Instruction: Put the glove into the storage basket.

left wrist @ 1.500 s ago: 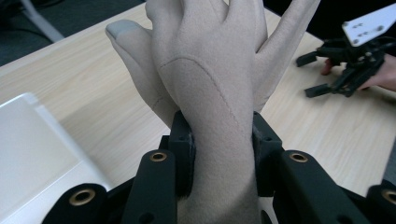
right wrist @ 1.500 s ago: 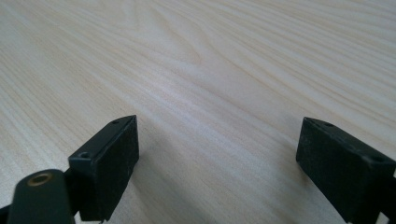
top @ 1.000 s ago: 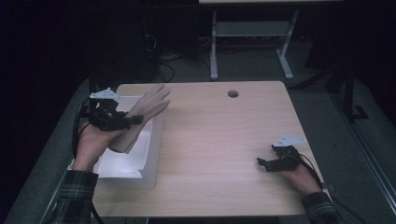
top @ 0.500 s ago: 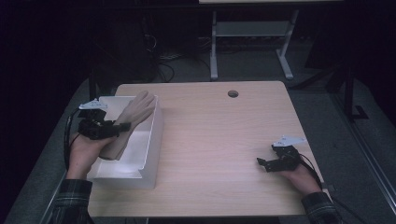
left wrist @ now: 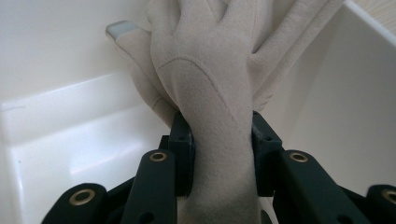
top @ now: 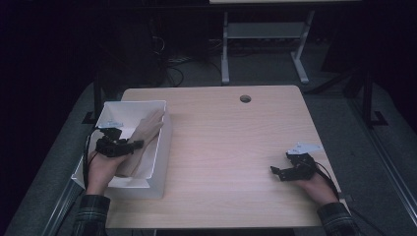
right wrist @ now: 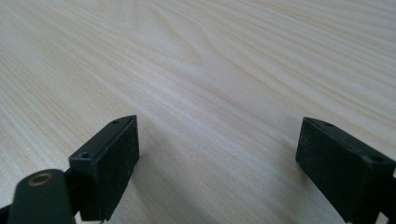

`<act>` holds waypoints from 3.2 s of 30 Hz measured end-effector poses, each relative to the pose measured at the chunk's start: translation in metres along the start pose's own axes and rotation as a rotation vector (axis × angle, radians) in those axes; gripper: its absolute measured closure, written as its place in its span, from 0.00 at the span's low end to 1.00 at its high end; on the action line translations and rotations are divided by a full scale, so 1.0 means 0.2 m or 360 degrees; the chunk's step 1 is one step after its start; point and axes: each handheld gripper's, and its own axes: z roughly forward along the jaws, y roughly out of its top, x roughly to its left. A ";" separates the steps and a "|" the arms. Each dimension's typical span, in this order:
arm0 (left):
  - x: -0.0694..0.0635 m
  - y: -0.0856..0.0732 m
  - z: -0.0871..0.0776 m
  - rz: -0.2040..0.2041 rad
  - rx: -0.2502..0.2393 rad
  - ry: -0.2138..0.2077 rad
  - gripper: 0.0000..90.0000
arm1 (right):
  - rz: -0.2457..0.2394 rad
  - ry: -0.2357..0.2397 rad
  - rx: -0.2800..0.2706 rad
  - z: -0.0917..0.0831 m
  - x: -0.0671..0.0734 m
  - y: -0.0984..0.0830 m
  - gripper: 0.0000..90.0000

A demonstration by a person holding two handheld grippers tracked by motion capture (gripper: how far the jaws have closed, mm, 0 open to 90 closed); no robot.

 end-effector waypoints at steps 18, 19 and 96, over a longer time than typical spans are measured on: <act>0.02 -0.08 0.11 0.0042 0.0072 0.0122 0.75 | -0.0005 -0.0006 -0.0005 0.00 0.00 0.00 0.15; 0.02 -0.08 0.11 0.0040 0.0074 0.0120 0.74 | -0.0005 -0.0006 -0.0005 0.00 0.00 0.00 0.15; -0.68 0.48 0.01 0.0424 -0.0074 -0.0348 0.23 | 0.0005 -0.0001 0.0003 0.00 0.00 0.00 0.15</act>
